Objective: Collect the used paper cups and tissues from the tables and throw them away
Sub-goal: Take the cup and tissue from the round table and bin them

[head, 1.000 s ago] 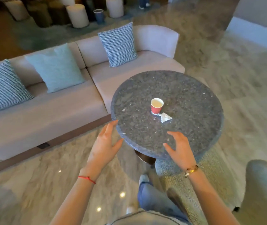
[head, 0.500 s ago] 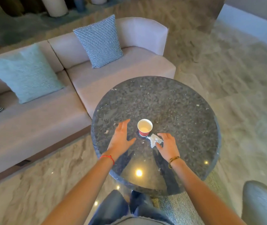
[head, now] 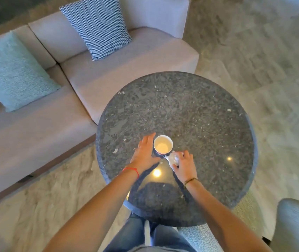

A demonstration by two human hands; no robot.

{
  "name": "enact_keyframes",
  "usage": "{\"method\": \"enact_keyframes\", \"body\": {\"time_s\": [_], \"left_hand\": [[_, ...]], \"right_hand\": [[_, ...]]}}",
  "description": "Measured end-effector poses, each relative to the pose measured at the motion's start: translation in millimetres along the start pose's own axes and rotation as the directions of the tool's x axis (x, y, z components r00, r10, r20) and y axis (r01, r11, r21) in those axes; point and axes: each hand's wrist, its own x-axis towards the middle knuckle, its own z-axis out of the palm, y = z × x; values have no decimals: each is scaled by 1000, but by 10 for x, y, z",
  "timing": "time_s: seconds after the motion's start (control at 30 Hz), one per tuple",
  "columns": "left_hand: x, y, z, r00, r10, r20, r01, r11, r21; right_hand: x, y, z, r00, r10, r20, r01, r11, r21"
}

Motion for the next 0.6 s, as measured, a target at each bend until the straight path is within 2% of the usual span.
{"method": "enact_keyframes", "body": {"time_s": [0.2,0.33,0.6], "left_hand": [[137,49,101,1000,27,6,-27,999,36],[134,65,103,999,13,-46,-15,999,-32],[-178,30,-86,991,8,-131,-22,994,-105]], "right_hand": [[55,48,-6,1000,3,-22,-1,995,95],[69,78,-44,998,47,-41,-40,985,166],[-87,87,-287,978,78,-191,-21,958,285]]}}
